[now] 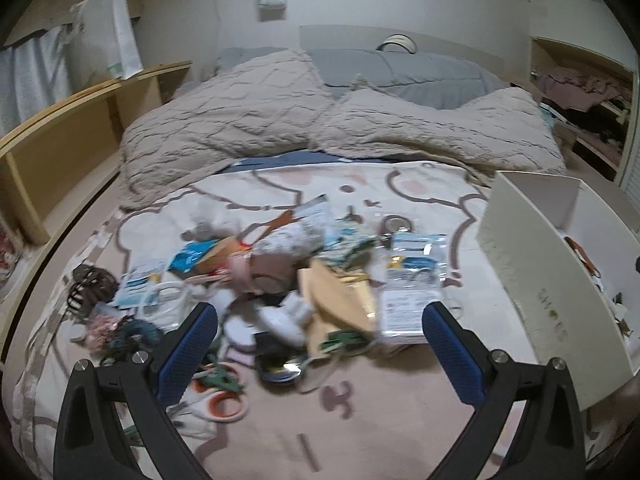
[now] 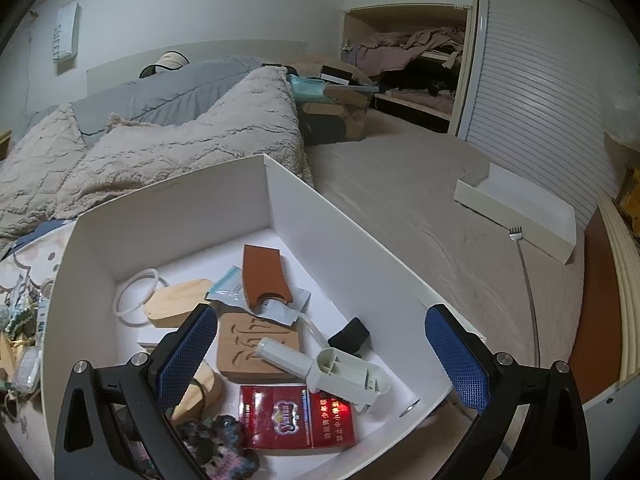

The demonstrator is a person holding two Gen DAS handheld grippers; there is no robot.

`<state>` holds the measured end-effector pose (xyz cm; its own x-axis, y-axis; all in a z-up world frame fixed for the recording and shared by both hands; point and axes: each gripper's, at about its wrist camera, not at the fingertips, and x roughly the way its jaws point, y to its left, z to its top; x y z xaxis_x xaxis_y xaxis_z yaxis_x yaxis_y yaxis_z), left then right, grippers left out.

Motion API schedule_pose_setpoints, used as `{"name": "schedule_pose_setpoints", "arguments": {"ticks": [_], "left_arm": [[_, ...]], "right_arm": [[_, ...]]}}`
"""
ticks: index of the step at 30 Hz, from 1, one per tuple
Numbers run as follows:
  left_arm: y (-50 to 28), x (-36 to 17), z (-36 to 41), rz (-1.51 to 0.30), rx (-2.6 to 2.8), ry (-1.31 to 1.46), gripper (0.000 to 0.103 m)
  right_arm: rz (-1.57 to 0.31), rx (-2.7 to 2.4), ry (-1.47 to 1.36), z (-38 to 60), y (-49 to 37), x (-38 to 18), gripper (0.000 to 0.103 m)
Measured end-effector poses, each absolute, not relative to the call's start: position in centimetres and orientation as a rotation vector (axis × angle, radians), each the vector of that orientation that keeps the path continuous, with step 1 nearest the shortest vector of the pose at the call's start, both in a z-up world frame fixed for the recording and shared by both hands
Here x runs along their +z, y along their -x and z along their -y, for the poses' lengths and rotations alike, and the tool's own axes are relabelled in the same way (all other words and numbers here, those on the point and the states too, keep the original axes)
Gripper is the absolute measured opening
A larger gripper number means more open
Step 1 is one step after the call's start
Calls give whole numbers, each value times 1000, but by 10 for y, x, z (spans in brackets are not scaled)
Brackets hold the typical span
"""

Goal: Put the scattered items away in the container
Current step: 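Withdraw both open tools from the box back toward the pile, then close left tool on a green clothespin while right tool approaches clear plastic case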

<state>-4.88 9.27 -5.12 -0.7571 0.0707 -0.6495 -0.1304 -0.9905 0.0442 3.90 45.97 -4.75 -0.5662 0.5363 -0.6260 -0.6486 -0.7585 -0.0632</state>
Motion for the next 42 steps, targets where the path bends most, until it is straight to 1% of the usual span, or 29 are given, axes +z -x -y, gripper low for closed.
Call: {"name": "schedule_pose_setpoints", "arguments": {"ticks": [6,19,25,32,42], "left_arm": [[43,-60,-54,-102,2908,1091,103],[27,-91,20,-58,3042,1238,103],[17,-100,46,29,3071,1292,103],[6,-108,63,93,3106,1325,103],[1,-126,79,140,3098,1433,103]], "right_arm": [[-233,2355,810,-447,-39,-38,103],[-129,2555,691,-387,-39,-13,103],[-111,2690,675,-354,-36,-9,103],[54,2787,672,-303,-31,-12,103],[93,2927,816,-253,-15,-37,103]]}}
